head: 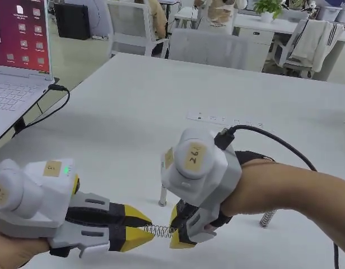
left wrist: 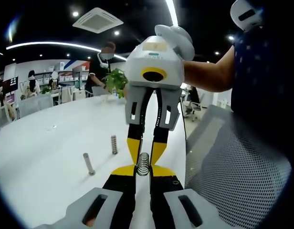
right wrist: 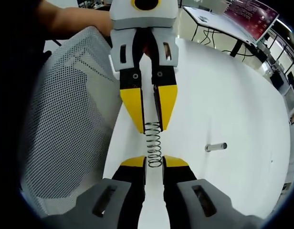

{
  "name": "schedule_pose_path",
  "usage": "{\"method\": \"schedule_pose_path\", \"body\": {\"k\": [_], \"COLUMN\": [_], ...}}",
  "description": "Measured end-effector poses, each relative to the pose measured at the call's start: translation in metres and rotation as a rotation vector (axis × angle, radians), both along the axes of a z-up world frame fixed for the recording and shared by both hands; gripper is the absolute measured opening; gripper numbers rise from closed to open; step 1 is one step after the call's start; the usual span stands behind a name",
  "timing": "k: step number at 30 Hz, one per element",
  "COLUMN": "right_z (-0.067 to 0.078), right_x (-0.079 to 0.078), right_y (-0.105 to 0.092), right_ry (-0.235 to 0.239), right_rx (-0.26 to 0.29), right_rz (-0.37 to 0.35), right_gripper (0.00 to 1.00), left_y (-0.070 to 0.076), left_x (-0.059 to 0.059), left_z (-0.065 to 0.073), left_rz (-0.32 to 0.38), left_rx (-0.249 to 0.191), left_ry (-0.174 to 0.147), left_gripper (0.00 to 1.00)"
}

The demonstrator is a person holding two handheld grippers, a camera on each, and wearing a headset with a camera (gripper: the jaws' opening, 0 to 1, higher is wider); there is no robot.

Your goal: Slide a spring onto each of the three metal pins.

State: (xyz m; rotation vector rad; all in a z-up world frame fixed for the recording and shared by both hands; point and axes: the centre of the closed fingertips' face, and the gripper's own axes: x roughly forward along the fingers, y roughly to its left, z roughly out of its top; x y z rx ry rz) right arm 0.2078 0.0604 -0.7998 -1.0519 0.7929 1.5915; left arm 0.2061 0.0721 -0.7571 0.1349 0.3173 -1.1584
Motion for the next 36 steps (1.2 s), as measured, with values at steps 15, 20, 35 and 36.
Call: {"method": "schedule_pose_path", "body": {"k": [15,20,35,36], "right_z": [-0.004,0.003,0.029,0.031], "right_x": [0.001,0.004,0.001,0.000], "right_y": [0.000,0.000,0.011,0.012], "right_ry": [-0.001,-0.007,0.008,0.010], "right_rx": [0.014,0.029,0.103,0.107], "right_rz": [0.000,-0.011,-0.025,-0.023], "right_gripper": [0.09,0.09,0.09,0.09], "left_y": [0.000,0.001,-0.001,-0.001], "left_x": [0.000,0.001,-0.001,-0.001], "left_z": [0.006,0.005,-0.004,-0.004], "left_rz": [0.006,0.012,-0.010,-0.010], "left_rx": [-0.022,-0.022,0.016,0.016], "left_ry": [-0.008,-0.006,-0.001,0.000], "left_gripper": [0.02,0.02,0.02,0.02]}}
